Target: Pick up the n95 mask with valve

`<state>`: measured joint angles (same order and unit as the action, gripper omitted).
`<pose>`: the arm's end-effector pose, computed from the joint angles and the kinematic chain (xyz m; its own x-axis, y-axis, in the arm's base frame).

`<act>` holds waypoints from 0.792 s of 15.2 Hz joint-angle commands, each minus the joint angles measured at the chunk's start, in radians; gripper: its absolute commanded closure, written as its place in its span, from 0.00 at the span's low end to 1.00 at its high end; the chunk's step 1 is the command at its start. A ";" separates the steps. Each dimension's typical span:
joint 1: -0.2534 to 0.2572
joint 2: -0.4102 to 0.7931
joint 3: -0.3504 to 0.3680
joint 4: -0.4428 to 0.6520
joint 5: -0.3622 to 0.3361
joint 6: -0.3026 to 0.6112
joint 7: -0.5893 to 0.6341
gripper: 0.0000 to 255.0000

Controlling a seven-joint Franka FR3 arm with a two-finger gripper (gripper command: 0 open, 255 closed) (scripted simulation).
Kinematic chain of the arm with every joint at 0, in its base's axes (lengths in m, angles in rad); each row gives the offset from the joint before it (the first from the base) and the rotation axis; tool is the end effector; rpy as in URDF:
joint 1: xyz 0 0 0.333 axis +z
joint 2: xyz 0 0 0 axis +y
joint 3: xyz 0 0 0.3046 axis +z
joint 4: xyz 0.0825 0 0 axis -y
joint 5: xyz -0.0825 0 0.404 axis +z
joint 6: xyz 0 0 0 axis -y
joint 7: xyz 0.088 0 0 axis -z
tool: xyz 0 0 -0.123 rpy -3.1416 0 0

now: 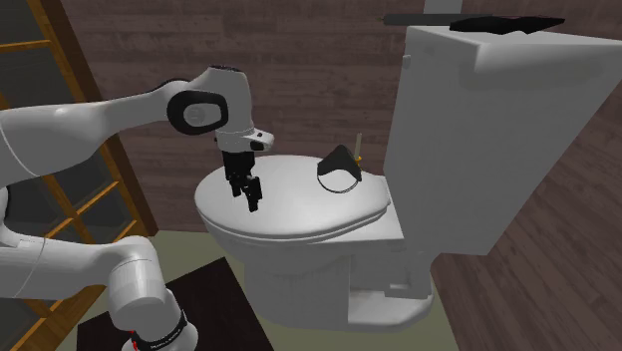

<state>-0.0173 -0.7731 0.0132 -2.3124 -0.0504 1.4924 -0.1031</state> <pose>0.3296 -0.0069 0.5770 0.9945 0.0906 -0.0527 0.0934 -0.9941 0.0544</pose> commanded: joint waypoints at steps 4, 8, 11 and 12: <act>-0.028 0.100 0.024 0.052 0.047 0.065 0.120 0.00; -0.065 0.234 0.047 0.136 0.097 0.143 0.271 0.00; -0.091 0.333 0.058 0.209 0.125 0.194 0.380 0.00; -0.099 0.366 0.060 0.234 0.133 0.210 0.415 0.00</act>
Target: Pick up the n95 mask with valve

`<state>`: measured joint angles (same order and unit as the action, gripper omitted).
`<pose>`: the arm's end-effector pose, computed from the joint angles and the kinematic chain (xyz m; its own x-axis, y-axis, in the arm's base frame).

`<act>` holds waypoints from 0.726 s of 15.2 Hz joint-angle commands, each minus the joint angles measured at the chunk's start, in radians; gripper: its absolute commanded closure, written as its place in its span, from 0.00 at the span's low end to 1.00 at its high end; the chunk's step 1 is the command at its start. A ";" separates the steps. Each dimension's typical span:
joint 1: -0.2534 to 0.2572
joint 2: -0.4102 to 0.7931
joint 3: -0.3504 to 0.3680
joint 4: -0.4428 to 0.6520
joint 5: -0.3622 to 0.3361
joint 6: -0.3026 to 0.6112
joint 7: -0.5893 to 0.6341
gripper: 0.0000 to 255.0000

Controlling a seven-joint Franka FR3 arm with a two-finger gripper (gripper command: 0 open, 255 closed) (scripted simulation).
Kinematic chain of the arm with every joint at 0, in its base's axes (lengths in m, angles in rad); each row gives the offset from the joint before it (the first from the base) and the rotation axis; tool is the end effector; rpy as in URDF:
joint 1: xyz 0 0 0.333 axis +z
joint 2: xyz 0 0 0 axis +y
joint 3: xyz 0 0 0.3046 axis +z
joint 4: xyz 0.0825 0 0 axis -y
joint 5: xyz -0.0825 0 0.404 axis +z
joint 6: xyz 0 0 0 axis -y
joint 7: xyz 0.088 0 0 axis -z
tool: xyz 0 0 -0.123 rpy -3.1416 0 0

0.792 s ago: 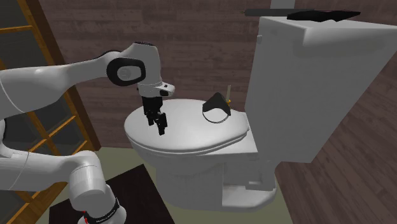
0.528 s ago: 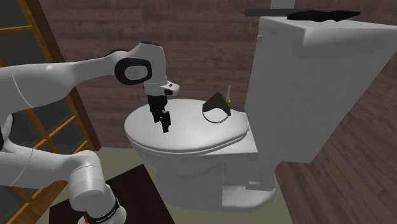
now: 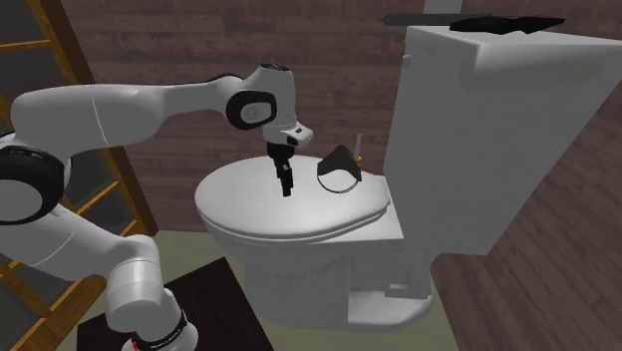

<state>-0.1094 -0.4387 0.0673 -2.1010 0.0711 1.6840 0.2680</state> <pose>0.4462 -0.0069 0.5675 0.9480 -0.3180 0.0088 -0.3173 -0.9472 -0.0462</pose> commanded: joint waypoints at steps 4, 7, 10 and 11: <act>-0.038 0.159 0.008 0.132 0.037 0.073 0.180 0.00; -0.059 0.251 0.003 0.219 0.052 0.107 0.277 0.00; -0.079 0.340 -0.007 0.309 0.066 0.135 0.370 0.00; -0.085 0.368 -0.012 0.339 0.071 0.143 0.401 0.00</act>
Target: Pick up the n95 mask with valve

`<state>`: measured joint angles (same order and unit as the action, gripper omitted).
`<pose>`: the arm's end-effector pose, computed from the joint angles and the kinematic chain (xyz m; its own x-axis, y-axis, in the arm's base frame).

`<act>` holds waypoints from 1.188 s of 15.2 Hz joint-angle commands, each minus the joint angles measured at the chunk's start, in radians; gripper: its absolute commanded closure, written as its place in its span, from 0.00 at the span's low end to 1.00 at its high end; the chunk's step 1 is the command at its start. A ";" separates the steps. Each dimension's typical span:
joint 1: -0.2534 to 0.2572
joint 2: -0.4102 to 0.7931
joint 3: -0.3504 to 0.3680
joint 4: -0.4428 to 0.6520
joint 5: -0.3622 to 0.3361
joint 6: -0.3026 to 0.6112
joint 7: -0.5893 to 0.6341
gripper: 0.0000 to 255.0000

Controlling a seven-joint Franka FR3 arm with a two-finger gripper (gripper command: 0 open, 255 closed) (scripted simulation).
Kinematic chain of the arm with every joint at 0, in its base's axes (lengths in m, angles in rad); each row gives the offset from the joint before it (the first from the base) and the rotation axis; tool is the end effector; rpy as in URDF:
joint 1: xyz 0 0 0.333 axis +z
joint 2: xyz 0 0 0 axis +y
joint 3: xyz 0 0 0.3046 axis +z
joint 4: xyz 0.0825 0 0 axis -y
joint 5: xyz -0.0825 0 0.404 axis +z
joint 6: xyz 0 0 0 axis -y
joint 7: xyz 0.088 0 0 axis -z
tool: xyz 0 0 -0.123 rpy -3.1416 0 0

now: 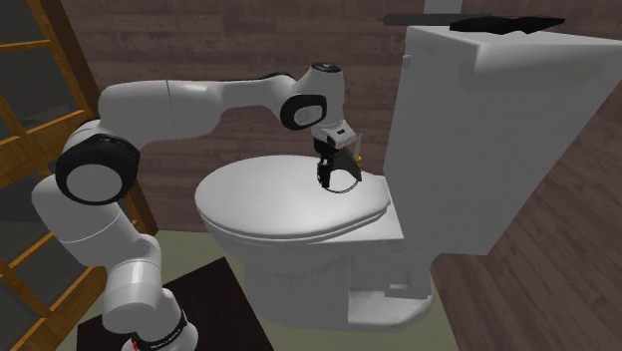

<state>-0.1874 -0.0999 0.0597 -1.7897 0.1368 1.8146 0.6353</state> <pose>0.5627 -0.0575 0.5679 0.7040 -0.7099 0.0215 -0.6962 -0.6957 -0.1768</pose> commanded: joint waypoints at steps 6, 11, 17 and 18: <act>-0.013 0.059 -0.010 0.006 0.013 0.075 0.061 0.00; -0.013 0.058 -0.010 -0.043 0.016 0.123 0.055 0.00; -0.012 0.057 -0.009 -0.045 0.016 0.124 0.056 1.00; -0.012 0.057 -0.009 -0.045 0.016 0.124 0.056 1.00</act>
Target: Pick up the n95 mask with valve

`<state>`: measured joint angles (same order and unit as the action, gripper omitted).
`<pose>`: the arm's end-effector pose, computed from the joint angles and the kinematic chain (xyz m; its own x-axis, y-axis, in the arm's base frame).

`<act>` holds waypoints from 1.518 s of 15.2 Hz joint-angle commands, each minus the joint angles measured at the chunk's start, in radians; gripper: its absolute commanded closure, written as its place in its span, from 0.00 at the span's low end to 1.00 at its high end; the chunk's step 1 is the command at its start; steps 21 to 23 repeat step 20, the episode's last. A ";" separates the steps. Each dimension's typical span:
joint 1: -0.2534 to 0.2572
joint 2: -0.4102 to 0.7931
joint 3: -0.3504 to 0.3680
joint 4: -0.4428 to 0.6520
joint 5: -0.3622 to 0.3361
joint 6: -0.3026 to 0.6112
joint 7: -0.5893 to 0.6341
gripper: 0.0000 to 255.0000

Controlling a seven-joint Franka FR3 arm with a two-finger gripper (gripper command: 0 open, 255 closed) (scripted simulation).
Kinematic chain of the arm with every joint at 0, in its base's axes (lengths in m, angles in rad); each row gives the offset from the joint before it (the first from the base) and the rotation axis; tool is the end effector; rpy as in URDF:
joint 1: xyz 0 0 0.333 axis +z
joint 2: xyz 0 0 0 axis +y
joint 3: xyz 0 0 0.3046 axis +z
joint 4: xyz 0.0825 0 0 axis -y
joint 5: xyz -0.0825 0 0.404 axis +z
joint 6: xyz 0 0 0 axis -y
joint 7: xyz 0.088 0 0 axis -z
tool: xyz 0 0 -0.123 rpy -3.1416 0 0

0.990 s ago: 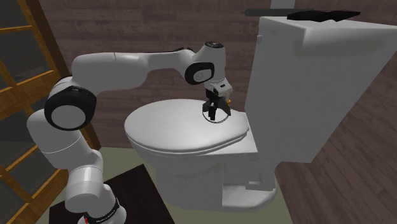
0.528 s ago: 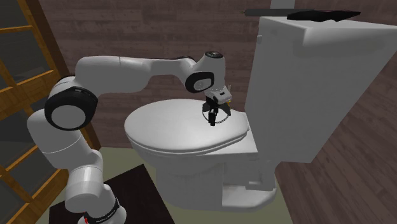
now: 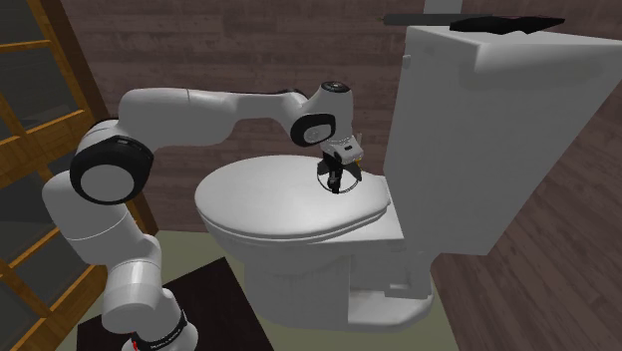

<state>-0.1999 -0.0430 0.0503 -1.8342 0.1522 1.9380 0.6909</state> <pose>0.5822 -0.0746 0.5251 0.6321 -0.7747 0.0167 -0.7565 -0.6217 -0.2030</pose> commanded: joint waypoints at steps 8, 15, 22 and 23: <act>-0.001 0.003 -0.001 0.071 -0.003 -0.067 0.008 1.00; -0.002 0.016 -0.002 0.180 -0.007 -0.163 0.021 1.00; -0.002 0.025 -0.003 0.234 -0.009 -0.208 0.027 1.00; -0.002 0.025 -0.003 0.234 -0.009 -0.208 0.027 1.00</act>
